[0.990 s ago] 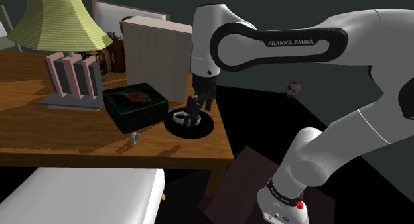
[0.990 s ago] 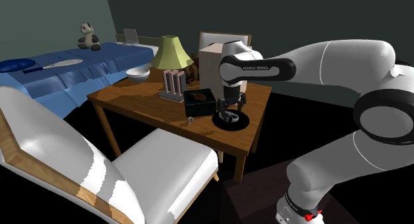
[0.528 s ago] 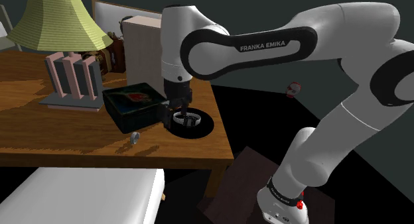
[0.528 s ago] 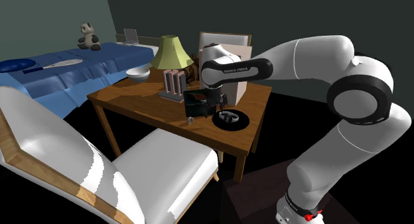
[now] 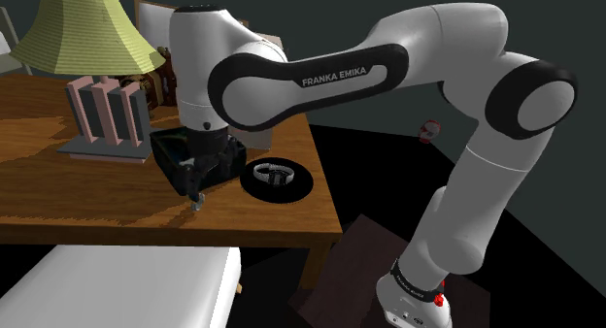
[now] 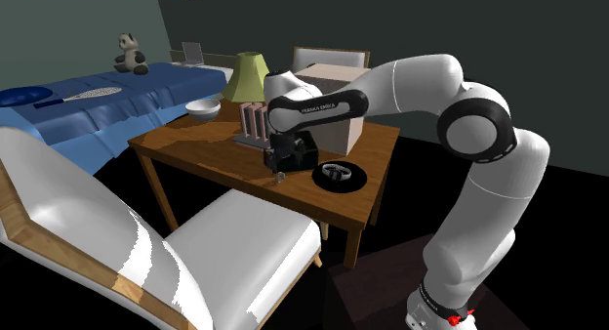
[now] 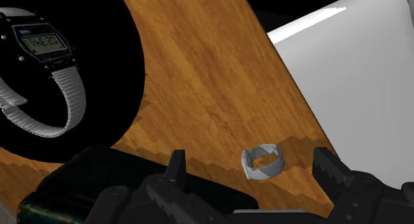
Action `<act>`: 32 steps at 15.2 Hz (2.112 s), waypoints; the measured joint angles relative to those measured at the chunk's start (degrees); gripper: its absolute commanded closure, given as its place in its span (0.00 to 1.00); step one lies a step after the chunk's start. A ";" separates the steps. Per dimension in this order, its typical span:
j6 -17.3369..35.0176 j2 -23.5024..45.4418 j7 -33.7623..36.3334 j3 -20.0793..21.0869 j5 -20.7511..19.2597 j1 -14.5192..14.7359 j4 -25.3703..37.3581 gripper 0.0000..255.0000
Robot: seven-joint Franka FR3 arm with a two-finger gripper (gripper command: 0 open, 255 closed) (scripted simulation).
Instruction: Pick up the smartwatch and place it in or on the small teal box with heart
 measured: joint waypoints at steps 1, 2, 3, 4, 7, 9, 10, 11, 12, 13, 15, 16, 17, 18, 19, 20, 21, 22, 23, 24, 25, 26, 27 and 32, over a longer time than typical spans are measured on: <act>0.08 1.84 0.93 0.40 -1.20 0.59 1.75 0.00; 0.55 3.27 1.55 0.55 -2.09 0.95 2.63 0.00; 0.87 4.34 2.12 0.66 -2.73 1.28 3.26 0.00; 1.43 4.75 2.41 0.71 -3.01 1.42 3.06 0.00; 3.41 5.40 2.69 0.61 -3.48 1.44 1.69 0.00; 4.59 5.83 2.86 0.54 -3.77 1.44 0.86 0.00; 5.04 5.80 2.88 0.52 -3.78 1.41 0.39 0.00; 5.20 5.94 2.94 0.51 -3.86 1.43 0.35 0.00; 5.27 6.01 2.98 0.51 -3.90 1.45 0.35 0.00; 5.30 6.04 2.99 0.51 -3.92 1.46 0.35 0.00; 5.32 6.06 3.01 0.51 -3.94 1.46 0.35 0.00; 5.32 6.06 3.01 0.51 -3.94 1.46 0.35 0.00; 5.32 6.06 3.01 0.51 -3.94 1.46 0.35 1.00; 5.32 6.06 3.01 0.51 -3.94 1.46 0.35 1.00; 5.32 6.06 3.01 0.51 -3.94 1.46 0.35 1.00; 5.32 6.06 3.01 0.51 -3.94 1.46 0.35 1.00; 5.32 6.06 3.01 0.51 -3.94 1.46 0.35 1.00; 5.32 6.06 3.01 0.51 -3.94 1.46 0.35 1.00; 5.32 6.06 3.01 0.51 -3.94 1.46 0.35 1.00; 5.32 6.06 3.01 0.51 -3.94 1.46 0.35 1.00; 5.32 6.06 3.01 0.51 -3.94 1.46 0.35 1.00; 5.32 6.06 3.01 0.51 -3.94 1.46 0.35 1.00; 5.33 6.07 3.01 0.51 -3.94 1.47 0.35 1.00; 2.59 5.34 2.46 0.58 -3.40 1.38 2.51 1.00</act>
